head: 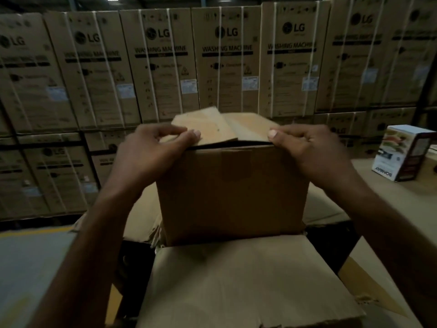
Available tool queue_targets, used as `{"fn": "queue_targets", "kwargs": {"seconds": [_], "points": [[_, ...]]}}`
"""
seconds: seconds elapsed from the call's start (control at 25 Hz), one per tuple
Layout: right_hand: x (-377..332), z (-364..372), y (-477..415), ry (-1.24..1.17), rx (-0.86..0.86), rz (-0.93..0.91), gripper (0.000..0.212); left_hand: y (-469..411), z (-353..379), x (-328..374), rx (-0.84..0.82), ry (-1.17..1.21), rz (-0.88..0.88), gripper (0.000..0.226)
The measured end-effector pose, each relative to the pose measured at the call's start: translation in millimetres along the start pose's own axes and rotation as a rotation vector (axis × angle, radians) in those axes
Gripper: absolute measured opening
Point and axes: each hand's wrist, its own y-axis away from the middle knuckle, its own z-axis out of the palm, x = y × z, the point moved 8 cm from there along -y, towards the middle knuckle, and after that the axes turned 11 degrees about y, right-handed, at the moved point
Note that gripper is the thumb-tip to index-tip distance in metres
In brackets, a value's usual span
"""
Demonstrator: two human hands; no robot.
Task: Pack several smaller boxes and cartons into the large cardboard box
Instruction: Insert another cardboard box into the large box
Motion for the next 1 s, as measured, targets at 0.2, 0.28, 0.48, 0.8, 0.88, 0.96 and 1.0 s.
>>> {"fn": "queue_targets", "kwargs": {"seconds": [0.2, 0.28, 0.48, 0.8, 0.88, 0.96, 1.0], "points": [[38, 43, -3, 0.019, -0.128, 0.107, 0.039, -12, 37, -44, -0.134, -0.073, -0.118, 0.054], [46, 56, -2, 0.045, -0.185, 0.112, 0.04, -17, 46, -57, -0.183, -0.096, -0.147, 0.054], [49, 81, 14, 0.354, -0.376, 0.039, 0.049, -2, 61, -88, -0.337, -0.425, -0.109, 0.067], [30, 95, 6, 0.498, -0.523, -0.003, 0.051, -2, 65, -92, -0.44, -0.478, -0.116, 0.072], [16, 112, -2, 0.463, -0.539, -0.063, 0.044, -3, 62, -89, -0.471, -0.407, -0.13, 0.07], [1, 130, -9, 0.4, -0.574, -0.096, 0.04, -4, 57, -83, -0.431, -0.347, -0.116, 0.064], [-9, 136, -12, 0.343, -0.589, -0.124, 0.04, -5, 55, -79, -0.405, -0.316, -0.097, 0.061]]}}
